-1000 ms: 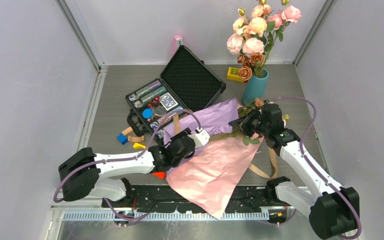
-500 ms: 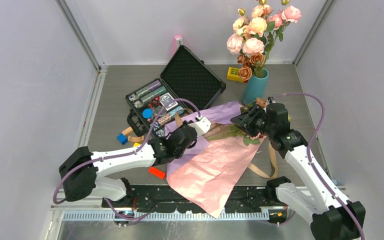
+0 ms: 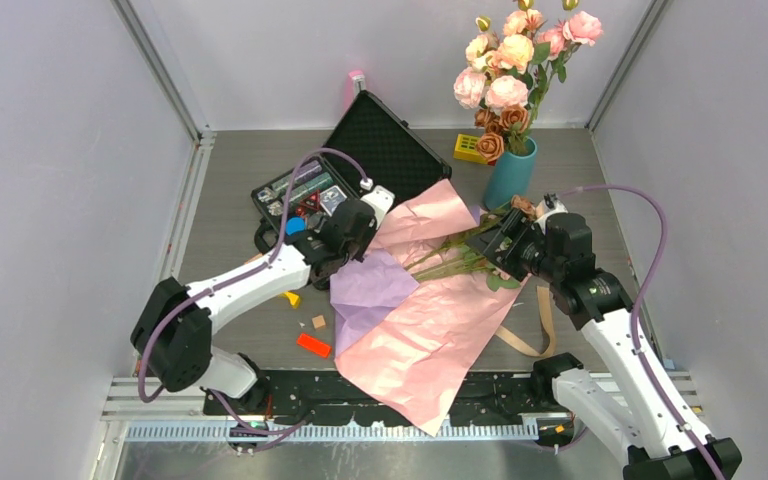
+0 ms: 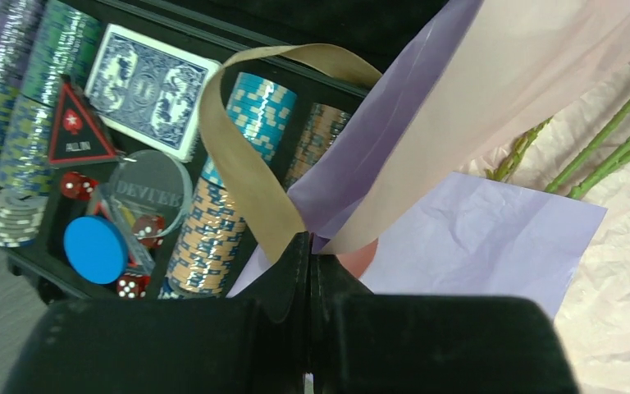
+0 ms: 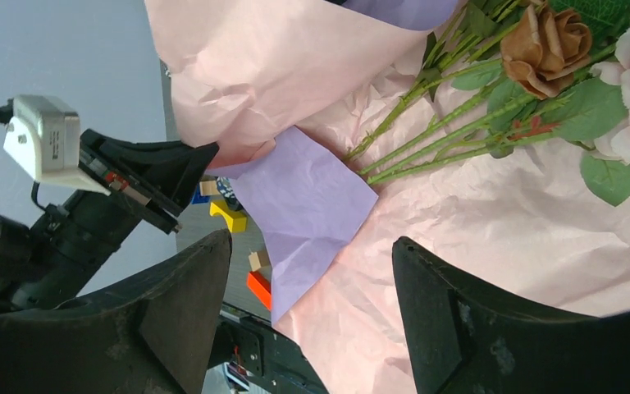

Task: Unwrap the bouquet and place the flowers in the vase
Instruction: Unfold the wrapping paper at the center of the board.

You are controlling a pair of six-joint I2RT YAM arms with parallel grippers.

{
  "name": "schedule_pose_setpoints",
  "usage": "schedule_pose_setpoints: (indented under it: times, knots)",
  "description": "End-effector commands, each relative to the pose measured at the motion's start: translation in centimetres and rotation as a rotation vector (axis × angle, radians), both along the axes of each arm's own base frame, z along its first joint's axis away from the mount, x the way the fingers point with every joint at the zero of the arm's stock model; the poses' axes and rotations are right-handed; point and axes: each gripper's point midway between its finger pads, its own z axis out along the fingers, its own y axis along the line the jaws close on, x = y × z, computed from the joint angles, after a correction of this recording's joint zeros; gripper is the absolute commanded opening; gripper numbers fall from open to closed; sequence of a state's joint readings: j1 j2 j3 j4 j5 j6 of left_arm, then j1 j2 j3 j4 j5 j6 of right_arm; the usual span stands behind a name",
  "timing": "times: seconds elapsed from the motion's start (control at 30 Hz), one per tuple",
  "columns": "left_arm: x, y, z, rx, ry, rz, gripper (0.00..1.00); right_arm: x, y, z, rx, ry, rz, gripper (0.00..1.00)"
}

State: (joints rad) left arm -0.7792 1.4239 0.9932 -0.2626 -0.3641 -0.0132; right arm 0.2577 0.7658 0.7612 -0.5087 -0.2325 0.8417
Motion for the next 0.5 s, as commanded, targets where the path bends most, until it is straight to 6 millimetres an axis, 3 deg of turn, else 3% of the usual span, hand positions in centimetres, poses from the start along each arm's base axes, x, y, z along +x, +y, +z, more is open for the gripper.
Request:
schedule_pose_setpoints:
  times: [0.0, 0.3, 0.47]
  knots:
    - [0.3, -0.9, 0.2, -0.088, 0.092, -0.003, 0.00, -0.7, 1.1, 2.5, 0.030, -0.079, 0.091, 0.77]
    - [2.3, 0.2, -0.4, -0.183, 0.219, 0.049, 0.00, -3.4, 4.8, 1.9, 0.108, -0.059, 0.307, 0.77]
    - [2.2, 1.0, -0.9, -0.226, 0.277, 0.062, 0.00, -5.7, 7.6, 0.9, 0.100, -0.052, 0.369, 0.77]
